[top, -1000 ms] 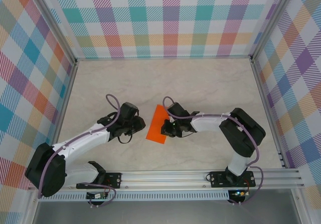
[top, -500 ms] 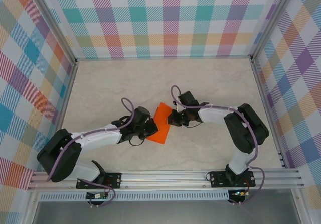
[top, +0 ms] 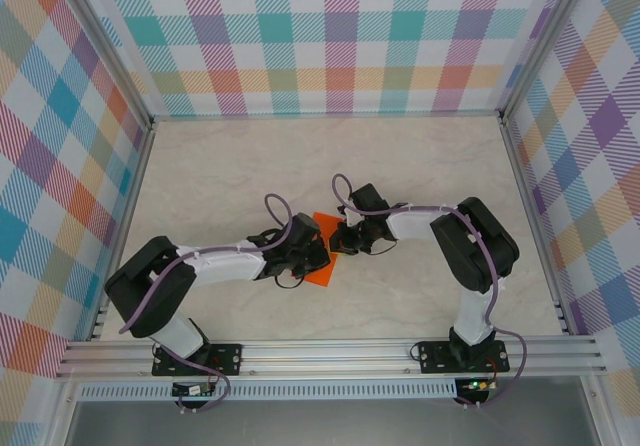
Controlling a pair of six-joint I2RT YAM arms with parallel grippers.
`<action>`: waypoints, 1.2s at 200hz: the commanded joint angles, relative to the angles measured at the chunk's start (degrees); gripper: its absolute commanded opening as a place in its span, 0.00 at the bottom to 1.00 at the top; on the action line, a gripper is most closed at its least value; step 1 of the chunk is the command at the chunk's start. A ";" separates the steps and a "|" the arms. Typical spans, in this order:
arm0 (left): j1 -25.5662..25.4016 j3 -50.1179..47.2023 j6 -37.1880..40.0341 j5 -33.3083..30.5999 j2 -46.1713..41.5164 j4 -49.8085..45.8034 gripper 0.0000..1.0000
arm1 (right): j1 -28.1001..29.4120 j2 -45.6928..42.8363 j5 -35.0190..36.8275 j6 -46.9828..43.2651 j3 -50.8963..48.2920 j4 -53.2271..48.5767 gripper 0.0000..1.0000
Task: Fold a paper plane with a square sheet of paper (pick it up from the middle)
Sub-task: First fold in half a square sheet of paper at the center of the table.
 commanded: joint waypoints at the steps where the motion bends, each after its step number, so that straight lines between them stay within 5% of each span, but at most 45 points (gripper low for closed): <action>1: -0.94 1.56 -0.72 0.95 1.82 2.18 0.00 | -0.46 -0.08 -1.28 -1.58 0.58 0.27 0.04; 138: -1.65 0.65 -0.05 -2.30 4.11 -1.13 0.00 | -0.84 -1.77 -3.72 -2.09 -3.70 3.79 0.05; 240: -2.48 1.95 -1.84 -3.35 6.02 -12.85 0.00 | -1.58 1.31 2.75 -4.44 -0.24 -0.02 0.05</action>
